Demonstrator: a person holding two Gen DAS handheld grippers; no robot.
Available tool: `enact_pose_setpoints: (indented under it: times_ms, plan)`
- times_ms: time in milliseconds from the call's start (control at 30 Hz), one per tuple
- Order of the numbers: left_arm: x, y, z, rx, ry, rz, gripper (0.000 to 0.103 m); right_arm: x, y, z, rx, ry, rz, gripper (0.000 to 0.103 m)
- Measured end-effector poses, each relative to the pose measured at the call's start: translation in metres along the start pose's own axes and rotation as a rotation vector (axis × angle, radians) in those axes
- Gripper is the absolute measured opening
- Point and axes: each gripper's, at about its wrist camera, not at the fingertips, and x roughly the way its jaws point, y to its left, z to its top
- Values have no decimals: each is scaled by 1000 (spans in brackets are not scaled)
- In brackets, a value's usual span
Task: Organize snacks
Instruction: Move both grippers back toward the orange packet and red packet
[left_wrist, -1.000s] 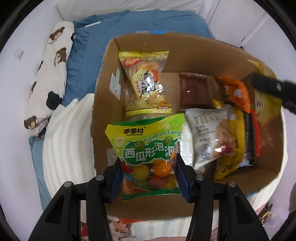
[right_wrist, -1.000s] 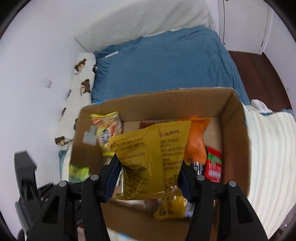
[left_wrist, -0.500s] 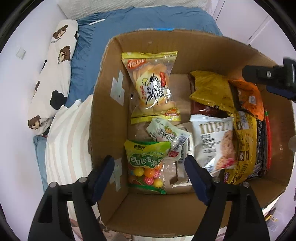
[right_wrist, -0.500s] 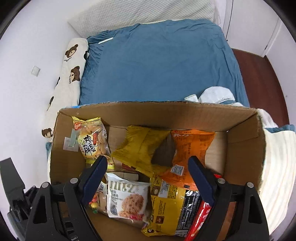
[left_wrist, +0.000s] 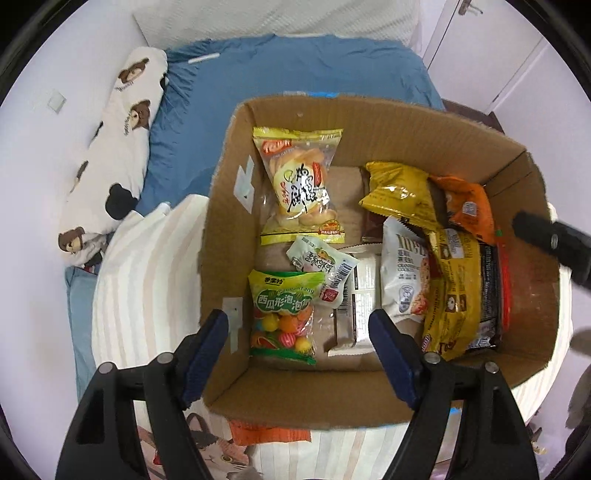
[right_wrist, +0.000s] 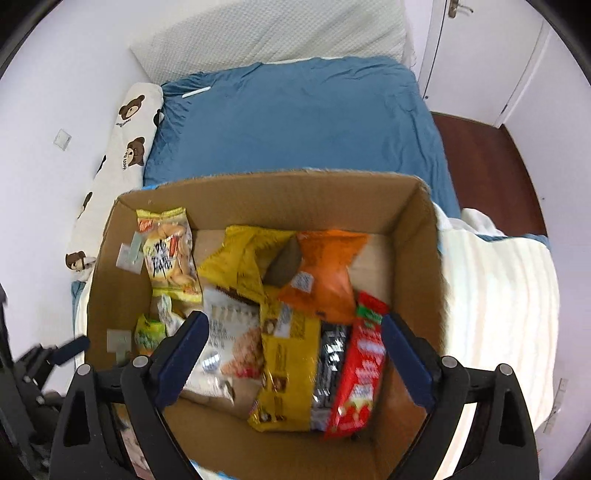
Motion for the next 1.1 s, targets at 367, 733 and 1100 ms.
enact_pose_setpoints:
  times_ms: [367, 733, 1100]
  plan:
    - [-77, -14, -46, 24, -219, -4, 77, -64, -15, -82, 10, -139, -29, 96]
    - [-126, -25, -112, 26, -368, -23, 77, -133, -23, -162, 33, -295, -54, 96]
    - [-148, -26, -167, 15, -444, -34, 77, -178, -27, -232, 43, -387, -46, 96]
